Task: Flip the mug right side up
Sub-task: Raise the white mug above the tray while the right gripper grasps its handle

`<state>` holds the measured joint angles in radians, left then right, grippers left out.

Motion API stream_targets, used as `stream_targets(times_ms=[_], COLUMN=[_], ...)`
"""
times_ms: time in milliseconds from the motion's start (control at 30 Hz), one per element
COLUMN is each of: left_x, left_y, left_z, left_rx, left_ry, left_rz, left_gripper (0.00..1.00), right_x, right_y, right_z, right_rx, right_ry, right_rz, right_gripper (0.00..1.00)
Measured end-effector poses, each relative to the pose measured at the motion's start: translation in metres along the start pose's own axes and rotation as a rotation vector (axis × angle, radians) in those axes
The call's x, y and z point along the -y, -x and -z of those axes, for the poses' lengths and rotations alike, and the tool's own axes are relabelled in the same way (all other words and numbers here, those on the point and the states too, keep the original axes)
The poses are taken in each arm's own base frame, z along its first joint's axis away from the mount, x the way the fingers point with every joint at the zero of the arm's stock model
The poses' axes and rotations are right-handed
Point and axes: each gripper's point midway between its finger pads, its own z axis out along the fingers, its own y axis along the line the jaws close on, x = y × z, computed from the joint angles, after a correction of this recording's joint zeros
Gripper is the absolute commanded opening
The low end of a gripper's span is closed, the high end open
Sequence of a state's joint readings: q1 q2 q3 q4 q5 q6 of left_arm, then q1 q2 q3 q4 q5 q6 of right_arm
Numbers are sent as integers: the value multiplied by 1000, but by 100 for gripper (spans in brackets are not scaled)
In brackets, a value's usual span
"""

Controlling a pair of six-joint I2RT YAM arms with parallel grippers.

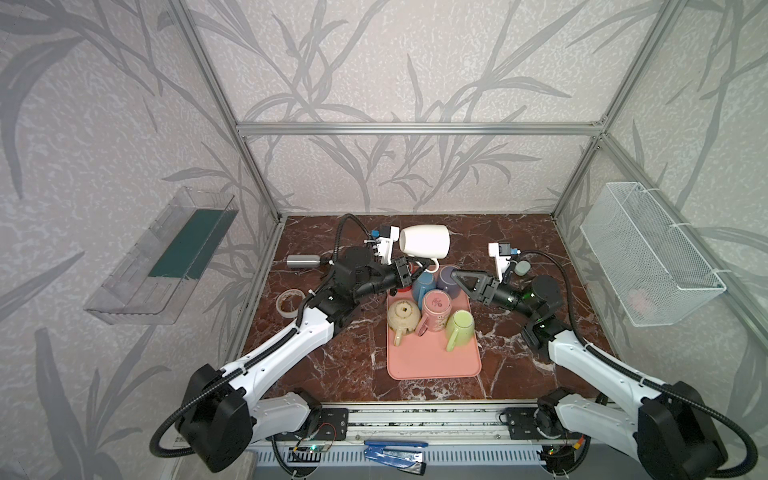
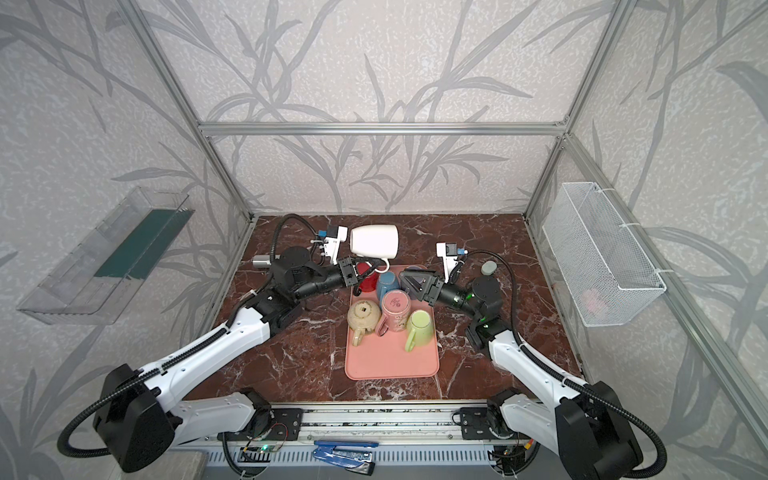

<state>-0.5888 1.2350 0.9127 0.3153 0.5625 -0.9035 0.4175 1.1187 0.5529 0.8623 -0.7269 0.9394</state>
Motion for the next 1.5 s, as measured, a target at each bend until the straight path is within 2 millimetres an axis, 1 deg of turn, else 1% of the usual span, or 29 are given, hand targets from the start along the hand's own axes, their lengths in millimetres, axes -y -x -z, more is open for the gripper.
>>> stream_targets(times_ms=[133,200,367,600,933,1067,1233,1400,1433,1500], left_x=[6,9,17,24,19,21,26,26,26,26], left_y=[6,8,13,16,16,17,20,20,20,20], left_z=[-6,-7,-7,-6,-17,-22,-21,-21,-21,-21], left_rx=[0,1,11,21,16,16,19,19,19,19], left_ry=[-34,-49,-82,-112,-140,-173,-204,-205,-204,-202], left_rz=[0,1,-4,-10,13,27,44,43,43,42], left_gripper=[0,0,0,0,0,0,0,0,1,7], right_x=[-10,-9,0,4,0,-1,-7,-6,-6,-6], right_y=[17,21,22,26,29,32,37,38,38,38], right_z=[-11,-16,-27,-35,-40,-42,-42,-42,-42,-42], right_rx=[14,14,-4,-7,-8,-6,8,14,14,15], right_ry=[39,48,55,76,107,114,131,130,129,129], right_rz=[21,14,-24,-60,-74,-81,-59,-58,-58,-57], right_gripper=[39,39,39,32,27,16,1,0,0,0])
